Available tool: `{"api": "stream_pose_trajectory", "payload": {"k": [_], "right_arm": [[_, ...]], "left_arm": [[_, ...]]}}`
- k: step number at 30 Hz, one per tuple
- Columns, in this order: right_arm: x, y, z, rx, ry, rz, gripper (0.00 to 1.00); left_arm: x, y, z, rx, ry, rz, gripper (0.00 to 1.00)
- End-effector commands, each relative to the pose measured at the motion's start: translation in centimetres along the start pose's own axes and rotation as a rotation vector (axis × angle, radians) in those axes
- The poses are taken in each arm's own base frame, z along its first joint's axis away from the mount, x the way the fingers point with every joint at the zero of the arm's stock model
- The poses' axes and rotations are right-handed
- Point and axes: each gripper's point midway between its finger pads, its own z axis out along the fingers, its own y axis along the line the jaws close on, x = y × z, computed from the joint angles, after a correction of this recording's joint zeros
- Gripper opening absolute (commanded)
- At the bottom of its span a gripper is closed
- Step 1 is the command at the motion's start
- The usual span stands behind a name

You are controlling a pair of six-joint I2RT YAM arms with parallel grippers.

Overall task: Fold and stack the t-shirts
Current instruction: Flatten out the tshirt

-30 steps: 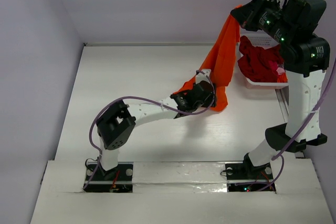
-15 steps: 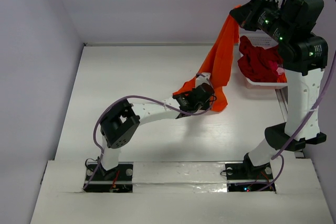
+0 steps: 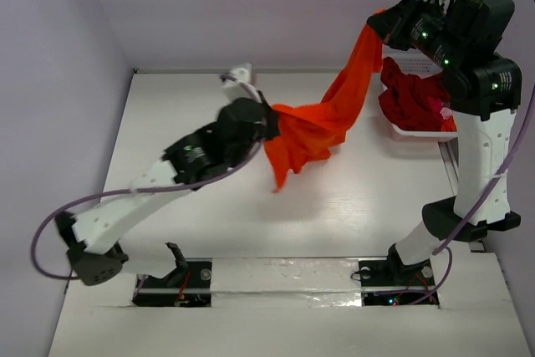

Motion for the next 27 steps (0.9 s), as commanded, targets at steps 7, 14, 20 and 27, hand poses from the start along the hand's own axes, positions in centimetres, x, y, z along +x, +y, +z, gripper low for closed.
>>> {"api": "stream_pose_trajectory", "payload": {"k": [7,14,20,27], "right_arm": [[-2.7,3.8,-4.9,-0.141,-0.092,0.020,0.00],[-5.1,7.3,-11.3,-0.259,-0.179,-0.007,0.00],[-4.4,9.2,-16.6,-0.355,-0.218,-0.047,0.00],[-2.7,9.1,-23.4,-0.384,-0.341,-0.144,0.00]], "left_arm": [[-12.2,2.7,-8.6,-0.057,-0.278,-0.095,0.00],[-17.6,2.0,-13.8,0.027,-0.357,-0.121,0.00],[-20.8,2.1,-19.7,0.205,-0.451,-0.159,0.00],[-21.2,2.4,-27.1,0.523,-0.548,-0.181,0.00]]}}
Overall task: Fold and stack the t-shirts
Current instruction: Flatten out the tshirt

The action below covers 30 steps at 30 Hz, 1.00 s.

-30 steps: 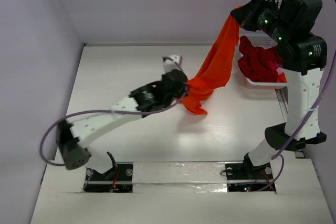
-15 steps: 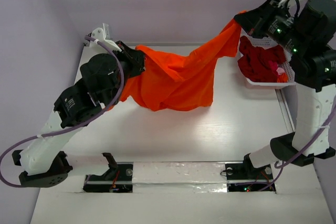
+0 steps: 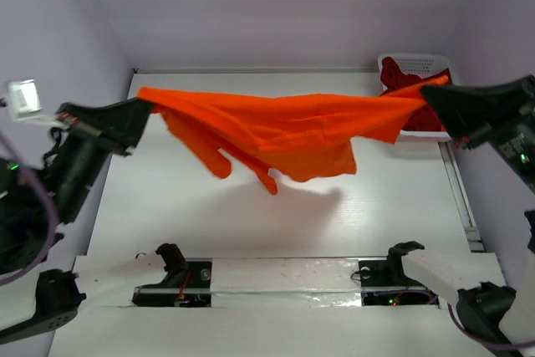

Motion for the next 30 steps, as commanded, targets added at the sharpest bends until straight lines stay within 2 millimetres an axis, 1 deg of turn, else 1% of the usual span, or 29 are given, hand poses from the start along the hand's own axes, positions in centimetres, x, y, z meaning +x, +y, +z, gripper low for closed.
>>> {"api": "stream_pose_trajectory", "payload": {"k": [1,2,3,4,6,7,8,9,10,13,14,15,16,17,18,20,21,22,23,24,25,26,27,28,29,30], "right_arm": [[-1.9,1.9,-2.7,-0.059,-0.124,-0.104,0.00],[-2.0,2.2,-3.6,-0.058,-0.138,-0.108,0.00],[-2.2,2.4,-4.4,-0.053,-0.156,-0.112,0.00],[-2.5,3.3,-6.2,-0.064,-0.185,-0.121,0.00],[-2.8,4.3,-7.6,-0.087,-0.205,-0.118,0.00],[-3.0,5.0,-8.7,-0.102,-0.220,-0.120,0.00],[-3.1,5.5,-9.2,-0.114,-0.228,-0.120,0.00],[-3.0,5.9,-9.7,-0.128,-0.228,-0.110,0.00],[-3.2,6.4,-10.5,-0.141,-0.243,-0.114,0.00],[-3.0,7.0,-11.1,-0.166,-0.250,-0.102,0.00],[-2.9,6.9,-11.0,-0.166,-0.244,-0.102,0.00],[-2.7,6.6,-10.7,-0.158,-0.237,-0.102,0.00],[-2.4,6.3,-10.3,-0.151,-0.225,-0.098,0.00],[-2.1,6.0,-9.9,-0.148,-0.212,-0.096,0.00],[-1.4,5.3,-9.0,-0.136,-0.186,-0.088,0.00],[-0.6,4.3,-7.8,-0.120,-0.153,-0.076,0.00],[0.1,3.6,-6.6,-0.112,-0.122,-0.070,0.00],[1.0,2.8,-5.7,-0.101,-0.092,-0.062,0.00],[1.6,2.3,-5.0,-0.095,-0.069,-0.053,0.00],[2.2,1.7,-4.3,-0.091,-0.048,-0.049,0.00],[3.3,0.7,-3.0,-0.081,-0.012,-0.034,0.00],[3.9,0.3,-2.5,-0.077,0.007,-0.027,0.00],[4.4,0.0,-2.0,-0.078,0.024,-0.021,0.00],[4.7,-0.2,-1.6,-0.083,0.031,-0.017,0.00],[5.5,-0.7,-1.2,-0.079,0.050,-0.008,0.00],[5.7,-0.7,-1.0,-0.084,0.057,-0.007,0.00]], "left_arm": [[-3.3,-3.5,-2.4,0.228,-0.093,-0.053,0.00],[-2.6,-4.0,-2.8,0.276,-0.071,-0.049,0.00],[-3.1,-4.4,-3.8,0.319,-0.077,-0.060,0.00],[-3.5,-4.9,-4.4,0.352,-0.083,-0.070,0.00],[-3.6,-5.9,-5.2,0.415,-0.065,-0.078,0.00],[-3.5,-6.1,-5.3,0.426,-0.051,-0.077,0.00],[-3.9,-6.6,-5.7,0.448,-0.050,-0.083,0.00],[-3.7,-7.3,-6.0,0.486,-0.031,-0.080,0.00],[-4.1,-7.7,-6.4,0.507,-0.030,-0.094,0.00],[-4.5,-8.8,-7.4,0.572,-0.015,-0.110,0.00],[-5.0,-9.0,-7.8,0.583,-0.022,-0.123,0.00],[-5.2,-9.0,-7.9,0.582,-0.022,-0.124,0.00],[-5.0,-8.7,-7.8,0.562,-0.012,-0.122,0.00],[-5.3,-8.5,-7.8,0.547,-0.017,-0.123,0.00],[-5.4,-7.8,-7.2,0.497,-0.027,-0.125,0.00],[-4.4,-6.2,-6.3,0.409,-0.012,-0.111,0.00],[-4.3,-4.9,-5.5,0.334,-0.026,-0.109,0.00],[-3.4,-4.0,-4.9,0.283,-0.013,-0.096,0.00],[-2.0,-3.0,-4.0,0.229,0.006,-0.078,0.00],[-1.5,-1.8,-3.3,0.165,-0.002,-0.074,0.00],[-0.7,-1.1,-2.8,0.128,0.010,-0.064,0.00],[0.8,-0.2,-2.0,0.084,0.033,-0.050,0.00],[1.5,0.6,-1.4,0.037,0.036,-0.042,0.00],[2.2,1.0,-1.0,0.015,0.044,-0.047,0.00],[3.7,1.7,-0.4,-0.019,0.065,-0.034,0.00],[4.6,2.2,0.1,-0.040,0.073,-0.028,0.00]]}}
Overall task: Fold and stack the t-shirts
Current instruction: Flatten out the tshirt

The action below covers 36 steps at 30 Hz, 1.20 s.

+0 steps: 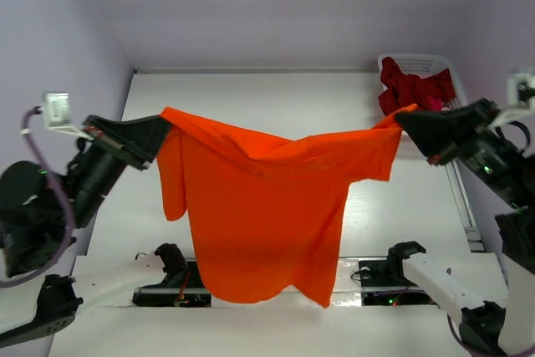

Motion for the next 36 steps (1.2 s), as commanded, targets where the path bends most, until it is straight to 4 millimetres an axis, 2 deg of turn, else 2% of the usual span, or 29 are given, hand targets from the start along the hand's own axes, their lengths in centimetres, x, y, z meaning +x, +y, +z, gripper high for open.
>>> {"api": "stream_pose_trajectory", "payload": {"k": [1,3,4,5,8,13,15,18,19,21,22,23,24,26,28,32,34,36], "right_arm": [[-0.4,0.2,0.9,-0.041,-0.019,-0.029,0.00],[0.6,-0.5,1.7,-0.039,0.016,-0.022,0.00],[0.8,-0.6,1.7,-0.038,0.024,-0.023,0.00],[1.1,-0.9,2.0,-0.034,0.037,-0.021,0.00],[3.3,-3.0,3.6,0.003,0.099,0.000,0.00],[8.1,-6.3,5.9,0.027,0.218,0.044,0.00],[9.3,-7.0,6.4,0.028,0.252,0.049,0.00],[11.5,-8.6,7.2,0.059,0.303,0.061,0.00],[12.0,-8.7,7.5,0.056,0.314,0.067,0.00],[13.7,-9.0,8.2,0.056,0.353,0.096,0.00],[13.9,-9.0,8.6,0.056,0.352,0.109,0.00],[14.9,-9.3,8.9,0.059,0.374,0.126,0.00],[15.3,-9.0,9.2,0.052,0.381,0.132,0.00],[15.9,-8.3,9.7,0.036,0.392,0.132,0.00],[16.6,-7.9,10.3,0.031,0.409,0.129,0.00],[17.8,-7.4,11.6,0.014,0.445,0.137,0.00],[19.9,-7.7,13.2,0.021,0.501,0.146,0.00],[22.5,-6.6,14.3,-0.010,0.567,0.151,0.00]], "left_arm": [[2.2,2.6,2.5,-0.145,-0.008,0.005,0.00],[5.7,4.6,4.1,-0.222,0.044,0.032,0.00],[5.9,4.8,4.4,-0.234,0.042,0.036,0.00],[7.7,5.8,5.0,-0.267,0.072,0.048,0.00],[10.9,7.7,6.2,-0.334,0.107,0.057,0.00],[14.7,10.4,7.2,-0.438,0.156,0.077,0.00],[16.1,11.1,7.4,-0.460,0.184,0.091,0.00],[17.3,11.7,7.4,-0.469,0.208,0.091,0.06],[17.4,11.6,7.4,-0.463,0.206,0.082,0.15],[18.0,11.7,7.3,-0.454,0.221,0.075,0.26],[17.8,11.3,7.4,-0.434,0.211,0.059,0.41],[18.2,11.4,7.4,-0.425,0.214,0.055,0.50],[18.0,10.9,7.1,-0.396,0.211,0.037,0.73],[17.7,10.3,7.2,-0.342,0.187,0.018,0.97],[16.8,9.2,7.0,-0.282,0.157,-0.010,0.99],[16.9,8.7,7.2,-0.273,0.186,0.014,0.99],[17.3,8.8,7.4,-0.285,0.204,0.018,0.99],[17.1,8.5,7.3,-0.273,0.201,0.002,0.99]]}}
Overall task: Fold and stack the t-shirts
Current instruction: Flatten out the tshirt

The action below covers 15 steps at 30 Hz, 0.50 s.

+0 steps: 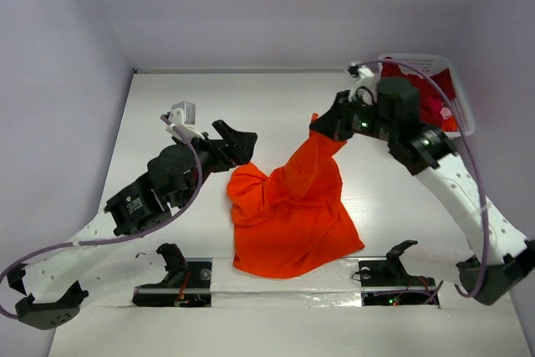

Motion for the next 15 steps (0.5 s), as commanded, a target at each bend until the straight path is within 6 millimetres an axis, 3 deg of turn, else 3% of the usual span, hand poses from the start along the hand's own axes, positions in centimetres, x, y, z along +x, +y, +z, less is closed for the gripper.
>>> {"api": "stream_pose_trajectory", "payload": {"k": [1,7,8,11,12,13,15], "right_arm": [[0.4,0.6,4.8,-0.020,0.038,-0.026,0.00],[3.2,1.4,11.0,-0.069,0.137,-0.007,0.00],[4.4,0.8,12.5,-0.057,0.177,0.002,0.00],[5.7,2.5,14.5,-0.088,0.214,-0.008,0.00],[7.1,2.5,15.7,-0.086,0.250,-0.005,0.00],[8.1,4.1,16.3,-0.111,0.270,-0.019,0.00],[10.5,5.1,17.7,-0.123,0.324,-0.026,0.00]], "left_arm": [[-1.7,-1.9,-0.7,0.076,-0.030,-0.043,0.99],[-2.1,-2.5,-1.5,0.104,-0.018,-0.053,0.99],[-2.1,-2.4,-1.7,0.102,-0.013,-0.054,0.99],[-2.7,-2.0,-2.5,0.104,-0.028,-0.064,0.99],[-3.0,-1.8,-2.8,0.103,-0.038,-0.070,0.99],[-3.5,-1.8,-3.3,0.110,-0.050,-0.076,0.99],[-4.3,-1.8,-3.8,0.109,-0.063,-0.073,0.99]]}}
